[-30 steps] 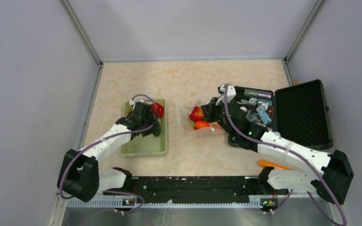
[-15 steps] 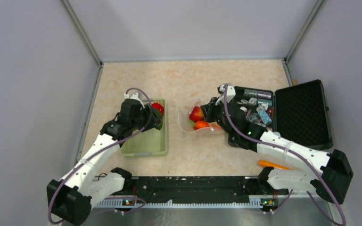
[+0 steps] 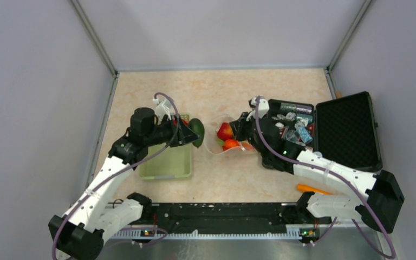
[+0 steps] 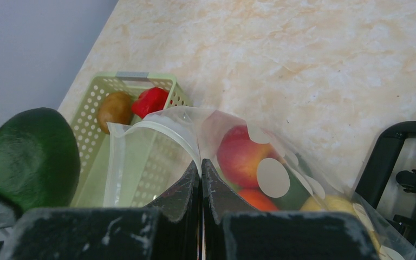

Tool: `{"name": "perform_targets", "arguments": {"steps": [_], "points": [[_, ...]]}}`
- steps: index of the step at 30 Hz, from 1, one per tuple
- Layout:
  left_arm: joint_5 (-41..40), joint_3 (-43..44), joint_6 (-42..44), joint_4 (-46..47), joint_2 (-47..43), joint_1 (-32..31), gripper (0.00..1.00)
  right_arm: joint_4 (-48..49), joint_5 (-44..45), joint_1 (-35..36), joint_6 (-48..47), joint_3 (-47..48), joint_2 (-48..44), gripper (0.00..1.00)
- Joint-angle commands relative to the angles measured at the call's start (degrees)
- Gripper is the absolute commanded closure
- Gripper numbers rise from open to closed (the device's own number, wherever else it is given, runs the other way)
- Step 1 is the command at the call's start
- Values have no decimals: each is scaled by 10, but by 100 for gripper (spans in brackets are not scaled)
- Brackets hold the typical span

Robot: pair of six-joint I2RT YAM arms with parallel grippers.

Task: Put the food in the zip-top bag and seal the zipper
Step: Place the fake fruit in the zipper food storage bag.

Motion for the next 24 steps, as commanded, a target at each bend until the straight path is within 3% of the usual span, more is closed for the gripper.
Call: {"name": "perform_targets", "arguments": {"steps": [1,11,24], "points": [[88,33,6,57,-8,-14,83,21,-6,4,7,16,5,100],[40,65,14,67,62,-120,85,27,-22,3,3,21,6,100],[-6,91,12,33,140,-139,88,74,-87,17,-49,7,-24,100]]}}
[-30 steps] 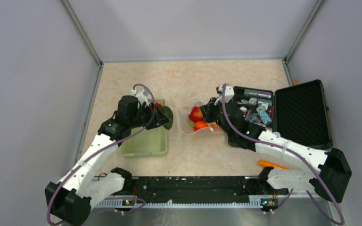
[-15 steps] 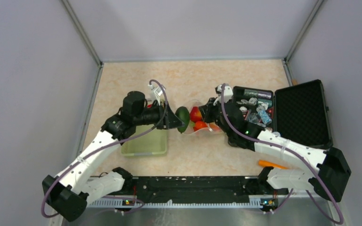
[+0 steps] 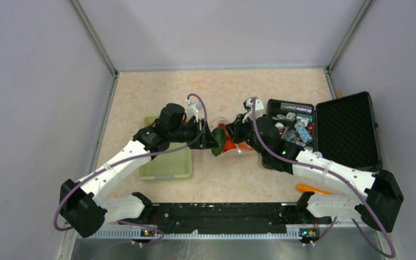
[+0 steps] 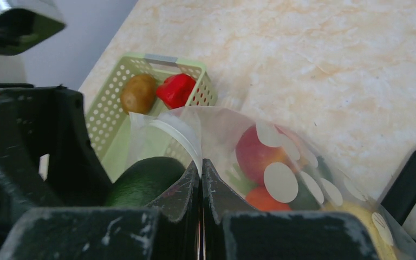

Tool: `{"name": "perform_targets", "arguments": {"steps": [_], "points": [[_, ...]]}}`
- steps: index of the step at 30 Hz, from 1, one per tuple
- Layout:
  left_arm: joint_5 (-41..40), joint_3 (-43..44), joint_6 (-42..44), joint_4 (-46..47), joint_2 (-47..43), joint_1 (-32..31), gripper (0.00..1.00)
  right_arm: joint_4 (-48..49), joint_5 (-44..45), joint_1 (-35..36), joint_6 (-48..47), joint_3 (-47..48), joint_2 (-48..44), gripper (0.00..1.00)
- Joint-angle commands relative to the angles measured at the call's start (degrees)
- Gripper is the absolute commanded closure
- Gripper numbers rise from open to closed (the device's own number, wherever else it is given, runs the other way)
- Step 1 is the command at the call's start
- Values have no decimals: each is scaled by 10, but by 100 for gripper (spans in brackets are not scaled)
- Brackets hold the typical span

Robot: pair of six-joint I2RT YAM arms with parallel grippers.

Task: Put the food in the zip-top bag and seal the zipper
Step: Place the fake fruit in the zipper food storage bag.

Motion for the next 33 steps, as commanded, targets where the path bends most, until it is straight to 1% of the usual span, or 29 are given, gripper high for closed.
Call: {"name": "perform_targets", "arguments": {"steps": [1,3,9,15,18,21,24,29,33], "points": [[-42,41,8,-13,14,-4,89,73,-31,15,-38,3,-35,100],[-52,45,6,-19,20,-4,86,82,-31,23,-51,-1,-43,100],[-46,50,-7,-10,31,-5,76,79,-13,32,-64,1,-42,100],[-52,51,-3,-19,25,-8,59,75,12,32,-58,-3,-41,100],[-52,48,0,-25,20,-8,54,69,37,33,-49,-3,-41,100],[-54,47,0,-29,14,-9,40,61,57,33,-43,-1,-38,100],[-59,48,4,-30,2,-9,33,52,74,32,-36,1,-36,100],[-78,56,15,-39,-17,-9,31,34,113,32,-18,4,-33,100],[-139,61,24,-66,-34,-10,30,21,149,32,-6,3,-33,100]]}}
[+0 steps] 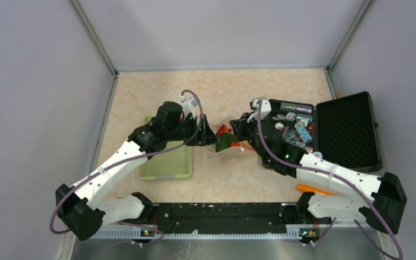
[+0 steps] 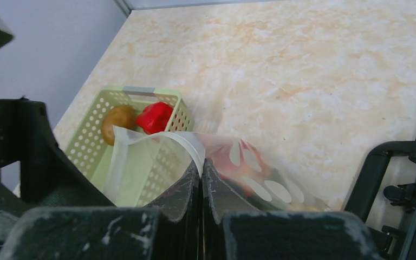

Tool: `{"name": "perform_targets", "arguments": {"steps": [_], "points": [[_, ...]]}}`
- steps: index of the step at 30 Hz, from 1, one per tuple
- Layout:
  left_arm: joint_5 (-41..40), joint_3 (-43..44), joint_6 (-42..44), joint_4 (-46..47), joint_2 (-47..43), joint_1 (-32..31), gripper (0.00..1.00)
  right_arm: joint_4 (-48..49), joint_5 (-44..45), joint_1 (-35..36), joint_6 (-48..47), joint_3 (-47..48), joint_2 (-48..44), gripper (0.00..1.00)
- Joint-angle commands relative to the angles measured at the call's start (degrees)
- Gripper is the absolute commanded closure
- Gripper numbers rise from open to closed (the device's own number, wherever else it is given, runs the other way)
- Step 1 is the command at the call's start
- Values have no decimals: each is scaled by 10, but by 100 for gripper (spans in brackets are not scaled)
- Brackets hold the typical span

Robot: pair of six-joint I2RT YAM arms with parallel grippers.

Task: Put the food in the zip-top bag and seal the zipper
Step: Place the fake fruit in the zipper food storage bag, then adjust the zipper food storage bag at the center of the board.

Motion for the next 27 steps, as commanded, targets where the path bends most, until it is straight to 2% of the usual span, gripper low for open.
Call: {"name": "perform_targets", "arguments": {"steps": [1,4,6,8,9,11,15,17,20,23,25,27], "points": [[-80,25,21,-27,-34,-3,29,0,61,5,23,8,-4,100],[-139,28,27,-59,-44,-2,29,-18,88,5,35,9,-3,100],[-148,31,32,-68,-57,-3,29,-53,118,4,67,19,2,100],[-157,26,31,-62,-72,-3,23,-101,143,3,99,38,8,100],[-168,18,28,-52,-79,-3,19,-105,136,3,94,44,7,100],[-184,-14,12,-21,-86,-3,18,-70,91,3,72,38,2,100],[-115,-32,-28,37,-64,-3,21,-25,59,3,56,21,-4,100],[-116,-28,-27,46,-43,-7,24,-31,56,3,50,25,-2,100],[-177,1,-15,-12,-7,-8,29,-29,40,3,42,22,-4,100],[-193,7,-11,-31,15,-8,36,-10,27,3,33,19,-3,100],[-179,1,-13,-17,19,-10,45,-12,23,3,32,24,0,100],[-173,4,-12,-16,21,-13,66,-16,26,3,34,26,2,100]]}}
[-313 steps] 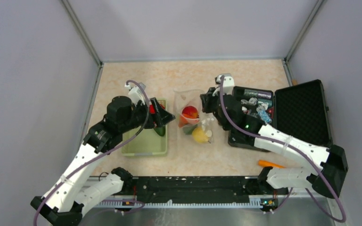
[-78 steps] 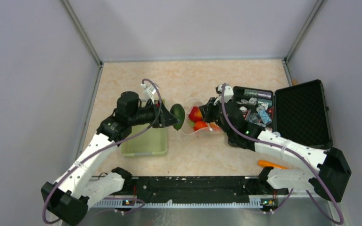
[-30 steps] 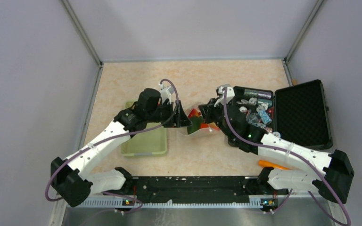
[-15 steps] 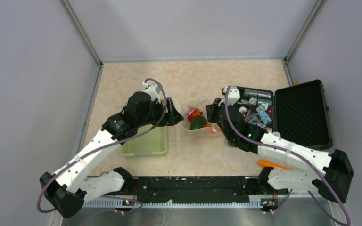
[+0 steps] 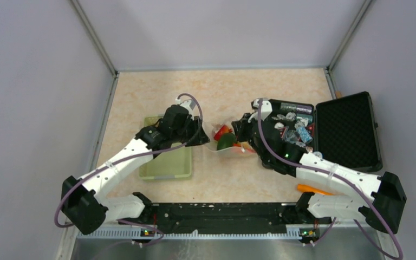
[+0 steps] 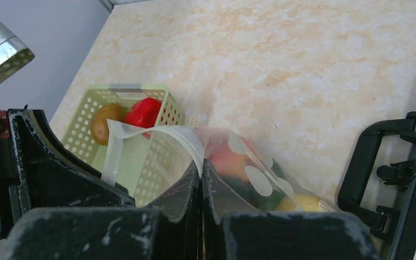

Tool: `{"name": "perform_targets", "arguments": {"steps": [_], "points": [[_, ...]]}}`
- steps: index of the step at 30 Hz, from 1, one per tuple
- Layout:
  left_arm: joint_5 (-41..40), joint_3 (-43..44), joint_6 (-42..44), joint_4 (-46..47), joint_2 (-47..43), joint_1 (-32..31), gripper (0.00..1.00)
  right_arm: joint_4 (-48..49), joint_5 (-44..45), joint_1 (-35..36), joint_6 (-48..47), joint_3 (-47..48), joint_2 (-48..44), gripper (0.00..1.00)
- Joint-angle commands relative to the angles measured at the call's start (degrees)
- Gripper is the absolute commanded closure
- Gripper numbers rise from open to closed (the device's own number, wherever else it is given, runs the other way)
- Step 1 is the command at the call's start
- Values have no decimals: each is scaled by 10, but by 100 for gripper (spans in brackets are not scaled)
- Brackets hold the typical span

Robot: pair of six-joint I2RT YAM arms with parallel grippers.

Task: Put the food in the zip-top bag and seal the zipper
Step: Adjust the zipper food storage bag at the center of the board.

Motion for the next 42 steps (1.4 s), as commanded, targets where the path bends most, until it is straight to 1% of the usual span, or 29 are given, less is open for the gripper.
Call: {"name": "perform_targets", "arguments": {"steps": [1,3,4,5,7,8,9,10,11,12,13,16,18,20,22,24,26,27,28,30,31,32,33,34,35,36,39,40,42], "points": [[-1,28,3,5,-2,-7,76,30,-9,3,-8,14,-3,100],[4,43,4,-1,-6,-10,95,28,-5,3,-8,10,-1,100],[7,50,7,0,-13,-11,98,27,-2,3,-9,8,0,100],[7,58,11,3,-21,-12,100,29,-1,3,-15,6,1,100],[0,68,19,11,-36,-13,100,43,0,3,-23,-2,-7,100],[-11,75,25,10,-41,-13,100,67,2,3,-18,-21,-23,100],[-21,86,28,-1,-44,-13,100,122,2,3,-21,-57,-46,100],[-27,100,35,-13,-44,-13,100,197,2,3,-31,-92,-81,100],[-37,117,45,-29,-42,-13,100,230,4,2,-42,-120,-104,100],[-48,132,54,-42,-42,-13,100,229,7,0,-52,-130,-120,100],[-63,141,64,-48,-42,-12,100,201,13,-4,-55,-124,-126,100],[-105,138,82,-38,-42,-12,100,63,35,-16,-59,-58,-101,100],[-107,139,87,-37,-37,-12,100,6,56,-16,-55,-21,-75,100],[-105,135,84,-29,-35,-12,100,-4,66,-17,-52,-4,-66,100],[-108,125,81,-20,-36,-12,100,20,63,-17,-66,-1,-65,100],[-131,112,70,-17,-41,-12,100,33,68,-16,-80,8,-66,100],[-150,103,67,-18,-46,-12,91,36,74,-16,-102,28,-62,100],[-157,98,65,-17,-48,-11,82,34,77,-17,-113,36,-57,100],[-165,93,63,-17,-49,-11,70,31,78,-17,-123,44,-52,100],[-160,92,68,-24,-46,-10,64,14,83,-17,-130,55,-36,100],[-161,93,66,-34,-44,-10,55,-1,90,-17,-115,61,-31,100],[-166,95,60,-45,-42,-9,43,-12,92,-17,-93,62,-29,100],[-174,94,52,-56,-42,-9,41,-9,89,-17,-78,54,-29,100],[-182,92,46,-65,-45,-9,40,5,78,-17,-71,42,-32,100],[-190,88,42,-70,-50,-9,36,23,67,-17,-69,30,-35,100],[-197,82,41,-70,-60,-8,29,33,55,-17,-66,20,-34,100],[-221,63,42,-75,-82,-3,16,26,48,-17,-52,21,-22,100],[-228,58,43,-77,-88,0,14,21,47,-17,-52,24,-16,100],[-252,50,40,-87,-94,9,14,14,47,-17,-49,31,-8,100]]}}
